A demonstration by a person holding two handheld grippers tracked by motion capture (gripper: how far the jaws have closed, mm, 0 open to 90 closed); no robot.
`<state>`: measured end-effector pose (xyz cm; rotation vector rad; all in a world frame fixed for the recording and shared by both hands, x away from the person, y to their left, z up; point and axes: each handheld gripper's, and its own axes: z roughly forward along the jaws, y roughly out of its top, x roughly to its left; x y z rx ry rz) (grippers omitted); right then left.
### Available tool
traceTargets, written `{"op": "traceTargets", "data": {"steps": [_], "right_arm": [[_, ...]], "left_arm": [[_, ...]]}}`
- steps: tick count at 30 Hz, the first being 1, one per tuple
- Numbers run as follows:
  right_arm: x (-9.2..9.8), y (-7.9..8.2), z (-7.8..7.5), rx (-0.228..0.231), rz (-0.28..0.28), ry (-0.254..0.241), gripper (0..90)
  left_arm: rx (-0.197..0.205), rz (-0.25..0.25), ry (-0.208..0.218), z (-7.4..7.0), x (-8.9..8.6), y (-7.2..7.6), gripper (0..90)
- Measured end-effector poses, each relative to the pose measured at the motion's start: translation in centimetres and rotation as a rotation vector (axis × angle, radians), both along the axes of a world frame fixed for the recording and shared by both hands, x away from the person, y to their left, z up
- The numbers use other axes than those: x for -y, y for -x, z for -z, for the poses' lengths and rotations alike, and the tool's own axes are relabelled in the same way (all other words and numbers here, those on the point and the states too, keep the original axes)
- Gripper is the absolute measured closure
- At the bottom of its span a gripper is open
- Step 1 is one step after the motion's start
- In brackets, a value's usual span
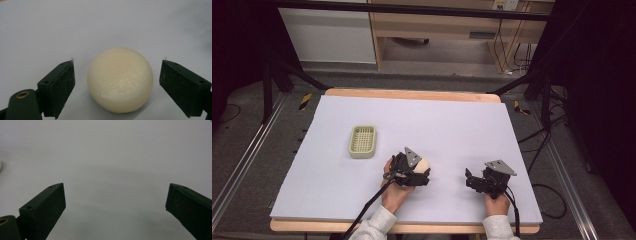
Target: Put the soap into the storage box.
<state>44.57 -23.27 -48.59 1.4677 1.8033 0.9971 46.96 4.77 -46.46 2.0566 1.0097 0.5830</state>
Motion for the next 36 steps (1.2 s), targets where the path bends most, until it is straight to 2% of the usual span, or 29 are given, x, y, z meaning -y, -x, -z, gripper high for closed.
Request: {"op": "traceTargets", "data": {"steps": [10, 16, 28, 36], "right_arm": [[0.0, 0.0, 0.0, -0.001, -0.002, 0.000, 3.2], [0.0, 0.0, 0.0, -0.003, -0.001, -0.001, 3.2], [0.0, 0.0, 0.0, -0.003, 0.000, -0.002, 3.2], [0.0, 0.0, 0.0, -0.003, 0.000, -0.002, 3.2]], "left_arm": [[-0.032, 0.005, -0.014, 0.7, 0.3, -0.4, 13.7], [-0.032, 0.001, -0.021, 1.0, 0.4, -0.5, 15.8], [-0.055, -0.001, 0.006, 1.6, 0.5, -0.8, 22.7], [-0.057, -0.009, 0.014, 1.7, 0.5, -0.9, 23.5]]}}
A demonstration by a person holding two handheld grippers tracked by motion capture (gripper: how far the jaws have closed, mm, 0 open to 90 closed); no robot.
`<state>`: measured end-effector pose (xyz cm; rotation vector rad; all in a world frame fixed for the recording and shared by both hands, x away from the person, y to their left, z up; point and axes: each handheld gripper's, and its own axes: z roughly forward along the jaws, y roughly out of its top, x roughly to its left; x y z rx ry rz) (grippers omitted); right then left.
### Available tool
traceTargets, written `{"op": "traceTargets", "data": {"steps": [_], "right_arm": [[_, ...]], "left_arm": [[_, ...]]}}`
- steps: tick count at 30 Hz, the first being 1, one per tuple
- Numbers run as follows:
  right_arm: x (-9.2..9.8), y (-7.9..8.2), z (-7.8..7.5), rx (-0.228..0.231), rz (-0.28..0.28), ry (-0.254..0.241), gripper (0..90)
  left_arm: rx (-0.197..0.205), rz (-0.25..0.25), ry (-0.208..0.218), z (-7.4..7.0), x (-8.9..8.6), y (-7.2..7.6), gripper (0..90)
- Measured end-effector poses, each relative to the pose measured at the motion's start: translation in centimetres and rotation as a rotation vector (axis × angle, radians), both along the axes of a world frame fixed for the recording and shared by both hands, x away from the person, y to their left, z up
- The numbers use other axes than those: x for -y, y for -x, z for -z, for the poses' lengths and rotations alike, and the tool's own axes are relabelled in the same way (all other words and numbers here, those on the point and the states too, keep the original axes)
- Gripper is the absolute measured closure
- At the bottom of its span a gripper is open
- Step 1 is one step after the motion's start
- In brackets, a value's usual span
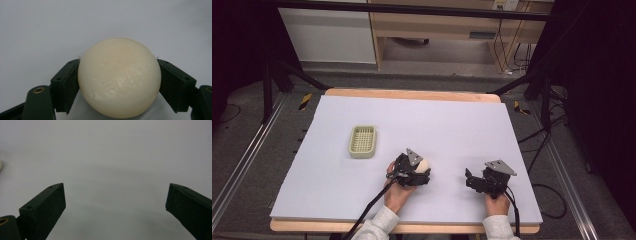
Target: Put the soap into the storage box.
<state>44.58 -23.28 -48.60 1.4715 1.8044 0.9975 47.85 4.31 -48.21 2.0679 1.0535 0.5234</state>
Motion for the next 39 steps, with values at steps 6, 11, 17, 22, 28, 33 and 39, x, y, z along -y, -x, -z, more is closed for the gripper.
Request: {"op": "traceTargets", "data": {"steps": [6, 11, 17, 22, 28, 33, 39], "right_arm": [[0.01, -0.01, 0.00, 0.001, -0.001, 0.000, 3.2], [0.02, -0.01, 0.00, 0.000, 0.000, 0.000, 3.2], [0.03, -0.01, 0.00, -0.001, -0.001, -0.003, 3.2], [0.03, 0.00, 0.00, 0.000, -0.001, -0.003, 3.2], [0.03, -0.01, 0.00, -0.001, -0.002, -0.003, 3.2], [0.03, -0.01, 0.01, -0.001, -0.002, -0.003, 3.2], [0.04, -0.03, 0.01, -0.001, -0.002, -0.004, 3.2]], "left_arm": [[-0.003, 0.005, 0.007, 0.03, -0.09, -0.08, 23.8], [0.003, 0.008, 0.006, 0.06, -0.11, -0.04, 24.0], [0.012, 0.018, 0.004, 0.08, -0.08, 0.05, 24.1], [0.015, 0.020, 0.003, 0.06, -0.03, 0.12, 24.1], [0.008, 0.026, 0.003, -0.08, -0.14, 0.17, 24.2], [0.006, 0.030, 0.001, -0.01, -0.18, 0.11, 24.2], [0.017, 0.047, 0.000, -0.41, -0.21, 0.44, 24.2]]}}
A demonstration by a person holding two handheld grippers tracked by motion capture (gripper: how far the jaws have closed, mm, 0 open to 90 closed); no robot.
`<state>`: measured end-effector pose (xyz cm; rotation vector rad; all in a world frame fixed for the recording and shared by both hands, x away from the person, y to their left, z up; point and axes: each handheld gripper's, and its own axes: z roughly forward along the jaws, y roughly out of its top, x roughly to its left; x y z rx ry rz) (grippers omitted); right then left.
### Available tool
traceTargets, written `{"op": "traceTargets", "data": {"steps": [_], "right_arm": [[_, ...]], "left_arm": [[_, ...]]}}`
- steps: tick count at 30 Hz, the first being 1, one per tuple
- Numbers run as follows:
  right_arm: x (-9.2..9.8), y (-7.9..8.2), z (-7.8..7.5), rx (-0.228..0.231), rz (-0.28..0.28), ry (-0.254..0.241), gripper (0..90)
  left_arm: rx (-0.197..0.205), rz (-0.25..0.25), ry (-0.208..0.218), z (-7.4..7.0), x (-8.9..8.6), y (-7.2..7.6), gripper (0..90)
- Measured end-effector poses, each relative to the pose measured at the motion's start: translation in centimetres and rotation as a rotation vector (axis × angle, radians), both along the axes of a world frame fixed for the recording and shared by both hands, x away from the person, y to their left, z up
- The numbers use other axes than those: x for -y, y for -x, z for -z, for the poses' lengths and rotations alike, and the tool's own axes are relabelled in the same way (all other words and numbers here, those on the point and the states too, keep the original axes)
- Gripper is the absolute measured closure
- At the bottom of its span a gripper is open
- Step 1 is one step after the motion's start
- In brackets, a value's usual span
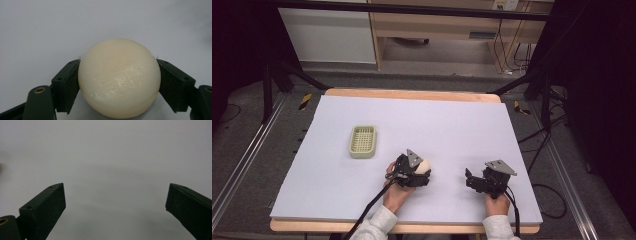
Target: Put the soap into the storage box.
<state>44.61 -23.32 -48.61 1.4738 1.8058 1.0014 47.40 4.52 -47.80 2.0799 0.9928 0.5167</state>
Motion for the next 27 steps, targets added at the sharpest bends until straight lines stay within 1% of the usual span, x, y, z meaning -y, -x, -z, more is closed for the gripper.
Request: {"op": "traceTargets", "data": {"steps": [3, 4, 5, 10, 13, 14, 18, 27], "right_arm": [[0.0, 0.0, 0.0, 0.000, 0.001, -0.001, 3.2], [0.0, 0.0, 0.0, 0.002, 0.001, 0.001, 3.2], [0.0, 0.0, 0.0, 0.002, 0.001, 0.000, 3.2], [0.0, 0.0, 0.0, 0.002, -0.001, -0.003, 3.2], [0.0, 0.0, 0.0, 0.003, 0.000, -0.002, 3.2], [0.0, 0.0, 0.0, 0.003, 0.000, -0.002, 3.2], [0.0, 0.0, 0.0, 0.003, 0.001, -0.003, 3.2], [0.0, 0.1, 0.0, 0.007, 0.001, -0.002, 3.2]], "left_arm": [[0.006, -0.002, 0.007, -0.4, -0.2, 0.1, 24.2], [0.008, -0.008, 0.020, -0.6, -0.2, 0.1, 24.2], [0.006, -0.004, 0.012, -0.8, -0.4, 0.0, 24.2], [0.002, -0.008, 0.030, -1.7, -1.3, -0.1, 24.2], [0.003, -0.010, 0.028, -2.3, -1.9, -0.2, 24.2], [0.003, -0.010, 0.028, -2.3, -1.9, -0.2, 24.2], [0.005, -0.013, 0.037, -3.0, -2.7, -0.3, 24.2], [0.023, -0.020, 0.021, -4.5, -4.3, -0.5, 24.1]]}}
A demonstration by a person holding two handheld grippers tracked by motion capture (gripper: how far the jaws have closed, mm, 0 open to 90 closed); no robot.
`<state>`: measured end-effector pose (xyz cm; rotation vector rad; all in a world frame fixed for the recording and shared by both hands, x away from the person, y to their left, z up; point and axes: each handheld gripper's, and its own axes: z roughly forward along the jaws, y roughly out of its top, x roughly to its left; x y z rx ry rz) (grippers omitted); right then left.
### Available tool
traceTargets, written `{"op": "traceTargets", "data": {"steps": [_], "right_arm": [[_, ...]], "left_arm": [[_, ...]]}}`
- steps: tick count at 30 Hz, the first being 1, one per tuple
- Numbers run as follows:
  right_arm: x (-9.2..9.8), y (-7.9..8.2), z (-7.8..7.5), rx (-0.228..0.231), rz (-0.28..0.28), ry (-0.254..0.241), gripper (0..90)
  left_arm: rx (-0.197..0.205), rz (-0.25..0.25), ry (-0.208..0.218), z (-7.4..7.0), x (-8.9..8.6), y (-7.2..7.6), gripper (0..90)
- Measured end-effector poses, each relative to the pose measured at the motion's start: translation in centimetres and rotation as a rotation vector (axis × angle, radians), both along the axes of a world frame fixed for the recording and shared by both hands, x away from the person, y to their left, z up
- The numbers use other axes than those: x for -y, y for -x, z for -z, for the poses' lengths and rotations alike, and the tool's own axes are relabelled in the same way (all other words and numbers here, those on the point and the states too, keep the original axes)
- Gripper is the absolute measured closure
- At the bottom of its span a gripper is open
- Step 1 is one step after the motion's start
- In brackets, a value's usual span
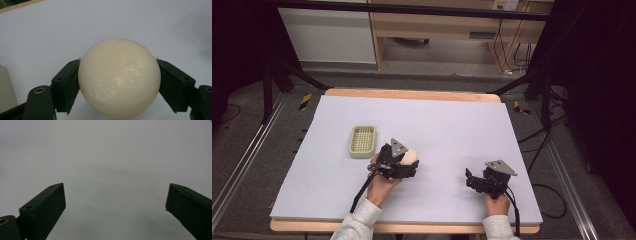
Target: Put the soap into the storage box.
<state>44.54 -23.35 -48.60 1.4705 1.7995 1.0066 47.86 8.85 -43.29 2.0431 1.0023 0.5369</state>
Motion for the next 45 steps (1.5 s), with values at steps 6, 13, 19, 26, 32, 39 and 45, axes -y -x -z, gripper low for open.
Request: {"op": "traceTargets", "data": {"steps": [6, 13, 19, 26, 32, 39, 45], "right_arm": [[0.0, 0.0, 0.0, -0.001, -0.001, 0.001, 3.2], [0.0, 0.0, 0.0, -0.002, -0.001, 0.001, 3.2], [0.0, 0.0, 0.0, -0.002, -0.001, 0.000, 3.2], [0.0, 0.0, 0.0, 0.000, -0.001, 0.000, 3.2], [0.0, 0.0, 0.0, -0.003, -0.002, -0.003, 3.2], [0.0, 0.0, 0.0, -0.003, -0.003, -0.004, 3.2], [0.0, -0.1, 0.0, -0.006, -0.004, -0.004, 3.2]], "left_arm": [[0.011, -0.015, -0.017, -1.0, -1.5, -0.2, 24.1], [0.023, -0.038, -0.019, -2.0, -3.0, -0.6, 24.2], [0.035, -0.057, -0.026, -2.9, -4.2, -1.0, 24.1], [0.033, -0.079, -0.006, -3.6, -6.1, -1.5, 24.1], [0.033, -0.109, 0.006, -4.0, -7.7, -1.9, 24.1], [0.044, -0.133, -0.001, -4.9, -8.9, -2.4, 24.1], [0.029, -0.150, 0.001, -4.5, -10.2, -2.9, 24.1]]}}
